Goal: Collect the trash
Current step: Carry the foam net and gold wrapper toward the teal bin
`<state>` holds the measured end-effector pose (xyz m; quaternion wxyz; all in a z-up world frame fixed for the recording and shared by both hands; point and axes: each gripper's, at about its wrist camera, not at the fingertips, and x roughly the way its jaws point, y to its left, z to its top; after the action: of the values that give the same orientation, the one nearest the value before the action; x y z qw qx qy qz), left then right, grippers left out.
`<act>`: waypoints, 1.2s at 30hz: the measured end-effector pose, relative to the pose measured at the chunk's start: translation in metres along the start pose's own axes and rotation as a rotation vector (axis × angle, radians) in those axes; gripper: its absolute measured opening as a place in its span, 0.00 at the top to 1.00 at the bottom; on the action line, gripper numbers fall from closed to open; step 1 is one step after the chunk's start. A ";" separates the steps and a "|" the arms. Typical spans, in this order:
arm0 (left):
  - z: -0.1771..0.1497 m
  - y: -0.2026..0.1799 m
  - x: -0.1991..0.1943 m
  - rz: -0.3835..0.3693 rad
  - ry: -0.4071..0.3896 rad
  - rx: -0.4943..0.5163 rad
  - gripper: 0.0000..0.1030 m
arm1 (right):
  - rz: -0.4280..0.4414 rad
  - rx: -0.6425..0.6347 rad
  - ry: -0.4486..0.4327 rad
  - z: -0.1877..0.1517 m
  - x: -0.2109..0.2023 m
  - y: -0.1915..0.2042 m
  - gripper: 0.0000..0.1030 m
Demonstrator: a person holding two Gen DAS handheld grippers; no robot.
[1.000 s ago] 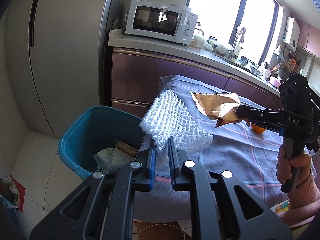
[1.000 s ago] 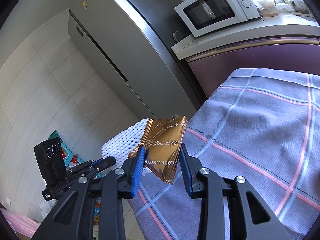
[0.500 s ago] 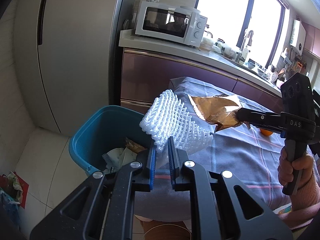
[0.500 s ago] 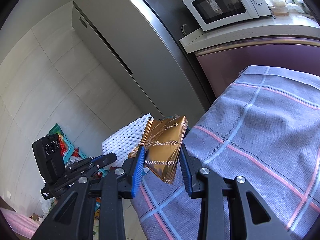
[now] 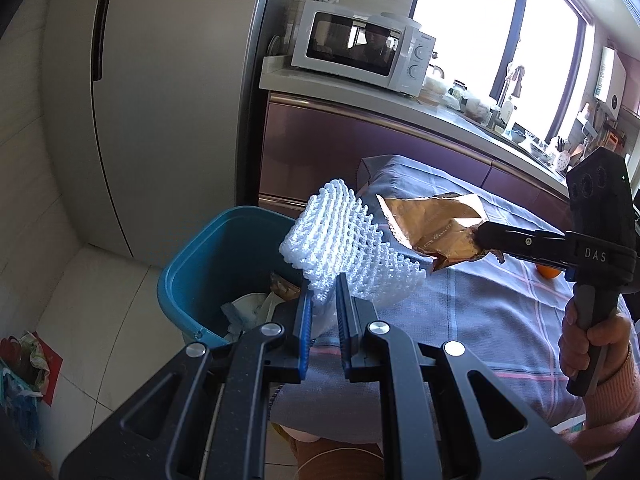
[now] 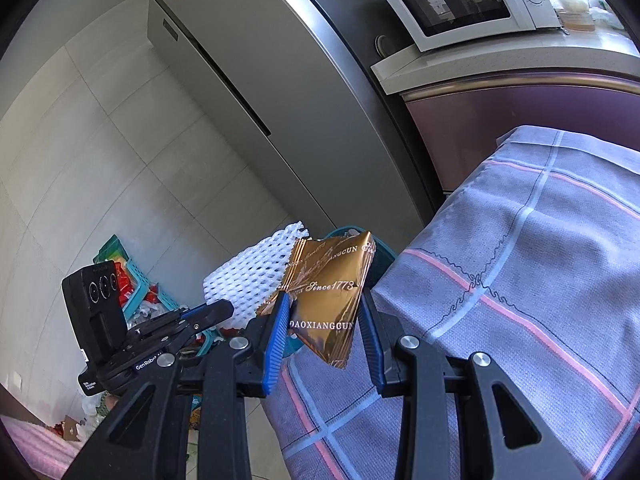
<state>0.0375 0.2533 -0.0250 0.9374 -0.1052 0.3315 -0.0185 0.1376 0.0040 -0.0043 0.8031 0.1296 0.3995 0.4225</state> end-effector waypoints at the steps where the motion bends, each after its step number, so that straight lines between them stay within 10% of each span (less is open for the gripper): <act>1: -0.001 0.001 0.000 0.003 0.000 -0.002 0.88 | -0.001 -0.002 0.002 0.000 0.001 0.001 0.68; 36: -0.007 0.032 0.019 0.097 0.036 -0.062 0.88 | -0.017 -0.048 0.082 0.013 0.040 0.015 0.68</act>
<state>0.0469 0.2811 -0.0493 0.9274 -0.1174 0.3533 0.0353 0.1520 0.0460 -0.0092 0.7925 0.0895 0.4231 0.4300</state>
